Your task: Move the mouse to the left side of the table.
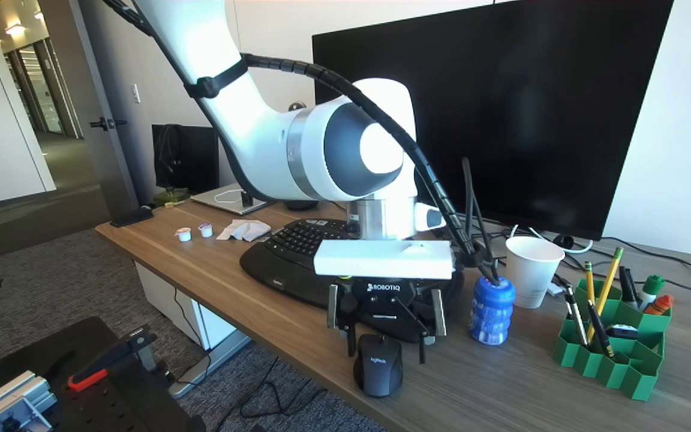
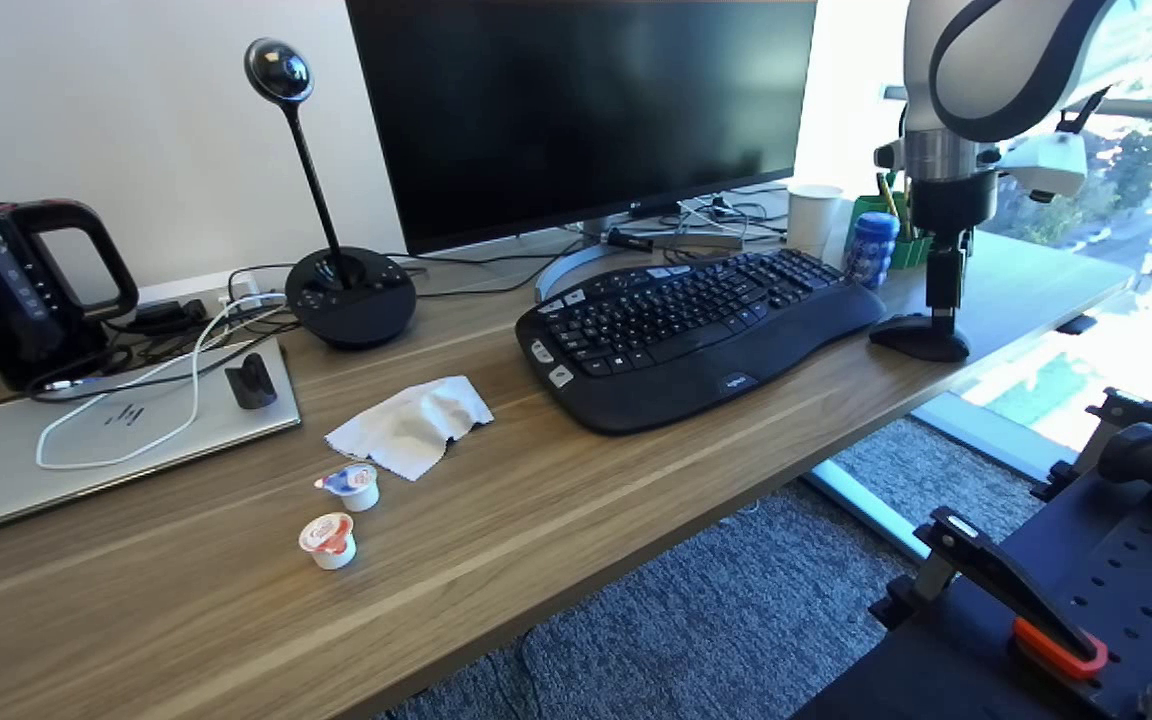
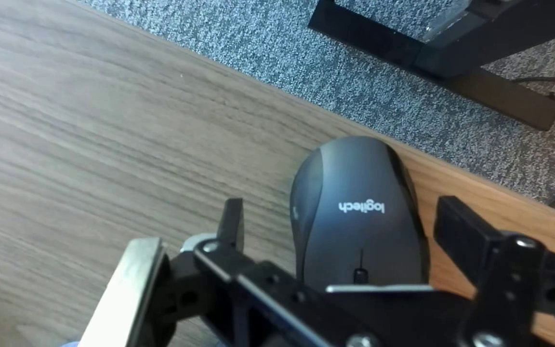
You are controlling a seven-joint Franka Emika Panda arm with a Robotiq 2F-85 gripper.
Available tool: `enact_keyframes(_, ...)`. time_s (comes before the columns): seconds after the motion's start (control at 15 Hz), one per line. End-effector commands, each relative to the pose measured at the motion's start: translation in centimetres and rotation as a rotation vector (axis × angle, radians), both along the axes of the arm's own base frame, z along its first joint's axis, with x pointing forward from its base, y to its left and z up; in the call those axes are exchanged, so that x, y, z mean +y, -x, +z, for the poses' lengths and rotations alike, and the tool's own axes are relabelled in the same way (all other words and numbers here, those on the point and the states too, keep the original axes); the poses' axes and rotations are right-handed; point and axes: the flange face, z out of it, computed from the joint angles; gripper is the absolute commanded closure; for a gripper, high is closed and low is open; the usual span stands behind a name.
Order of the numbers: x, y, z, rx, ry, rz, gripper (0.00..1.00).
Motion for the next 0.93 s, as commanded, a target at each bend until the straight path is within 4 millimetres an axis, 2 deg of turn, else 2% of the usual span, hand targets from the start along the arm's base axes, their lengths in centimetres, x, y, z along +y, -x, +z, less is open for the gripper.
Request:
enact_keyframes(0.0,-2.3,0.2,2.5,-0.024,-0.015,-0.062,0.0)
enact_keyframes(0.4,-6.4,0.6,5.4,-0.098,-0.039,-0.229,0.0)
enact_keyframes(0.87,-7.3,1.1,6.1,-0.146,0.049,-0.452,0.0)
